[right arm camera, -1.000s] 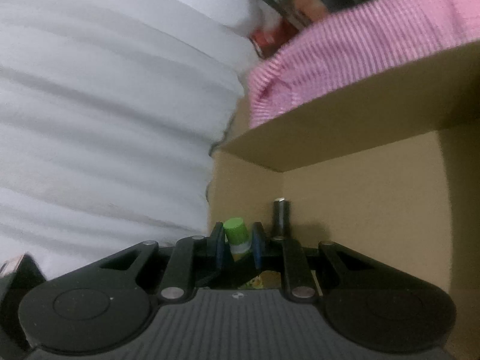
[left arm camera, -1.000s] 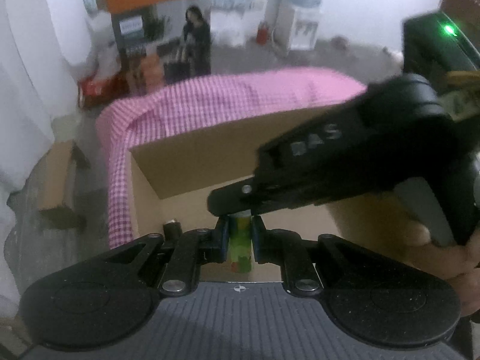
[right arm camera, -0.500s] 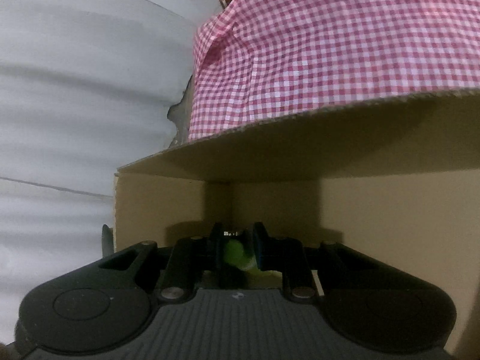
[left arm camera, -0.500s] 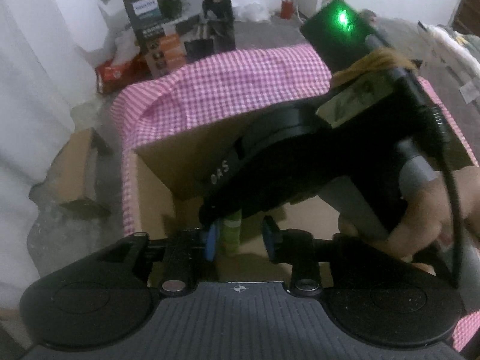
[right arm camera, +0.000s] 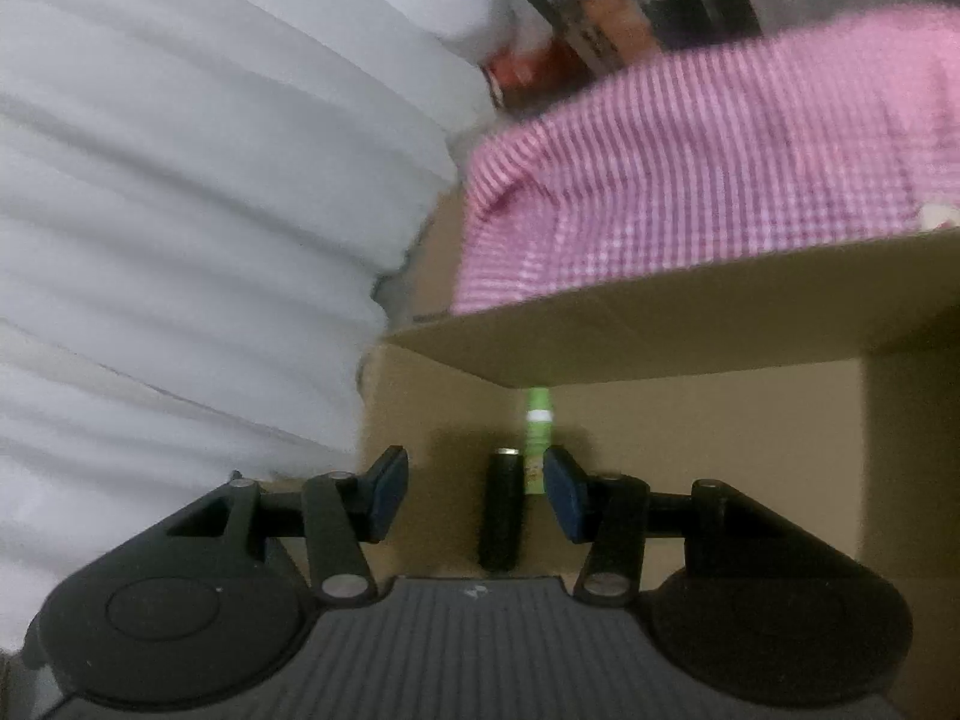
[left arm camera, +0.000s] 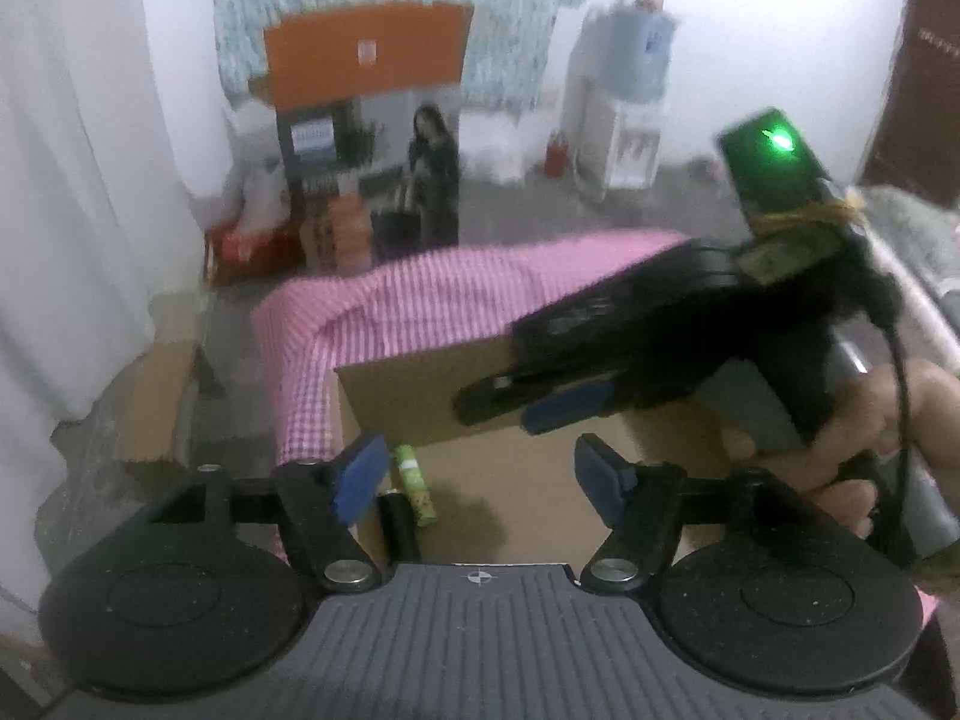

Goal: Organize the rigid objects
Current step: 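Move the right gripper back to the black tape roll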

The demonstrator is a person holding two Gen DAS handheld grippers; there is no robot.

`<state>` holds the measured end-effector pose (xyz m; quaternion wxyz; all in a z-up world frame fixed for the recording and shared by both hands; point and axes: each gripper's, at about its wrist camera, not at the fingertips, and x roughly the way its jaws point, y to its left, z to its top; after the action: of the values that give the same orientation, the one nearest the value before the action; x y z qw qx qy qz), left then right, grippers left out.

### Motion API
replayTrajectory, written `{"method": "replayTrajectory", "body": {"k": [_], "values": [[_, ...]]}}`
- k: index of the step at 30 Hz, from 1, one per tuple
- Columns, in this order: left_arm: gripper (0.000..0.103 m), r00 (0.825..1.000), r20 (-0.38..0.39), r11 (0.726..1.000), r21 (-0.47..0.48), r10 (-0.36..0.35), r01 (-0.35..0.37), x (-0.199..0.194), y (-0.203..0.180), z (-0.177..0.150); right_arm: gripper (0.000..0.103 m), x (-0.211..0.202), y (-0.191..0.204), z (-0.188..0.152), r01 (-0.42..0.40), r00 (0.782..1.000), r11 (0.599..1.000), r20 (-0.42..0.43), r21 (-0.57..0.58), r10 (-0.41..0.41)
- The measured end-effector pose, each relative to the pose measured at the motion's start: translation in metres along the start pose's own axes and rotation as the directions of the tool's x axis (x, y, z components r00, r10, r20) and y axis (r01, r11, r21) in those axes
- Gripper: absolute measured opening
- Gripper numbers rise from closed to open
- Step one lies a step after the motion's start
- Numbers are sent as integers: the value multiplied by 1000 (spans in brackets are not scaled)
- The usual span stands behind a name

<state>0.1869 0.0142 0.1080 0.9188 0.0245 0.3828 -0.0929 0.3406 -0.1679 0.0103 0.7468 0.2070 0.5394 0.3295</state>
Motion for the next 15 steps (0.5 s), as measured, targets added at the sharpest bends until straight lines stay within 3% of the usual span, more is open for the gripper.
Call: {"method": "replayTrajectory", "body": {"k": [4,8,11,15], "values": [[86,992,101,997,3,-73,73,-36,-2,-16,53,-56,12,-34,-24,995,999,99,-41,28],[98,959,190,977,1,-208,212,-64,-6,-42,53,-109,16,-80,-54,981,996,181,-71,66],[98,941,213,964,15,-262,265,-75,-15,-63,55,-142,14,-121,-61,969,994,235,-87,80],[98,944,188,963,49,-270,265,-76,-32,-91,57,-165,-6,-174,-47,959,997,275,-66,63]]}}
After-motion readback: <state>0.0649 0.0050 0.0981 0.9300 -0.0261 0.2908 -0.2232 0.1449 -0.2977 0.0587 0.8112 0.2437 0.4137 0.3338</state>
